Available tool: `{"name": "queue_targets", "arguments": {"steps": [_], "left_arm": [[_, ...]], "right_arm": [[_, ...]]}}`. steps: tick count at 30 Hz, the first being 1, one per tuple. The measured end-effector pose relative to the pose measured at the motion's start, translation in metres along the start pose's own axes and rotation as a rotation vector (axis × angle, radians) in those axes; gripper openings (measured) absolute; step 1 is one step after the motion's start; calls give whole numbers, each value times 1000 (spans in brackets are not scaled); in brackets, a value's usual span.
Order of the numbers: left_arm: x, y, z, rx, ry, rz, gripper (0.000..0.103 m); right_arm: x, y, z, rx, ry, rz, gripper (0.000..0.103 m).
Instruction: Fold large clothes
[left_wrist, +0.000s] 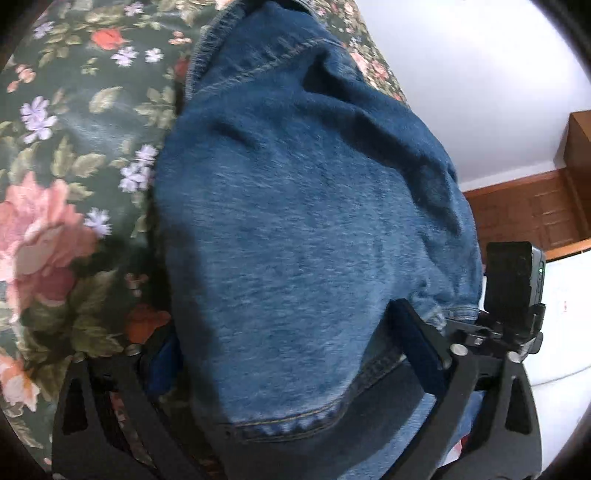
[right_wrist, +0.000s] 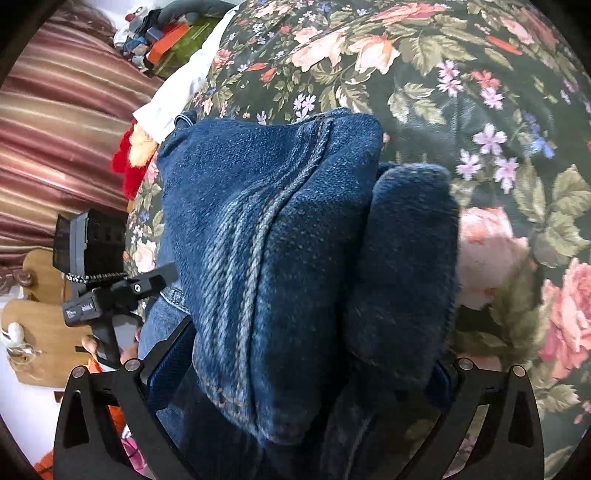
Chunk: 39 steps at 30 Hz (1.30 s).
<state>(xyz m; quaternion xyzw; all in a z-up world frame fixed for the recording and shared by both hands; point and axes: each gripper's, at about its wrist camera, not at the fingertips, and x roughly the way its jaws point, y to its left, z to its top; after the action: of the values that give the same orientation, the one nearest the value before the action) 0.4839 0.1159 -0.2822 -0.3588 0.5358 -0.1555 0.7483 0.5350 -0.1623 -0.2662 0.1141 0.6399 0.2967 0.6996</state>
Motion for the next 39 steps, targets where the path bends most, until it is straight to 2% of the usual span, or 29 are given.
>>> {"name": "queue_targets", "arguments": {"steps": [4, 6, 10, 13, 17, 23, 25, 29, 33, 39], "left_arm": [[-6, -18, -5, 50, -19, 51, 81], [-12, -29, -10, 74, -30, 73, 76], [-31, -59, -19, 172, -63, 121, 72], [-52, -84, -18, 234, -103, 148, 70], [-87, -114, -22, 290, -156, 147, 69], [-153, -138, -30, 350, -235, 141, 69], [-187, -137, -32, 362, -259, 144, 69], [-222, -139, -33, 378, -294, 170, 69], [-241, -126, -35, 361, -289, 204, 69], [-237, -80, -44, 292, -221, 243, 69]], "right_arm": [[-3, 9, -5, -14, -30, -16, 73], [-6, 15, -6, -8, -40, -24, 63], [-18, 24, -7, 13, -62, -8, 53], [-32, 39, -14, 6, -98, -25, 50], [-54, 66, -20, -30, -153, -45, 49], [-98, 113, -28, -91, -254, -40, 49], [-109, 130, -30, -109, -278, -36, 49], [-122, 158, -34, -137, -320, -13, 49], [-115, 179, -38, -131, -325, 24, 49], [-70, 188, -41, -89, -251, 71, 49]]}}
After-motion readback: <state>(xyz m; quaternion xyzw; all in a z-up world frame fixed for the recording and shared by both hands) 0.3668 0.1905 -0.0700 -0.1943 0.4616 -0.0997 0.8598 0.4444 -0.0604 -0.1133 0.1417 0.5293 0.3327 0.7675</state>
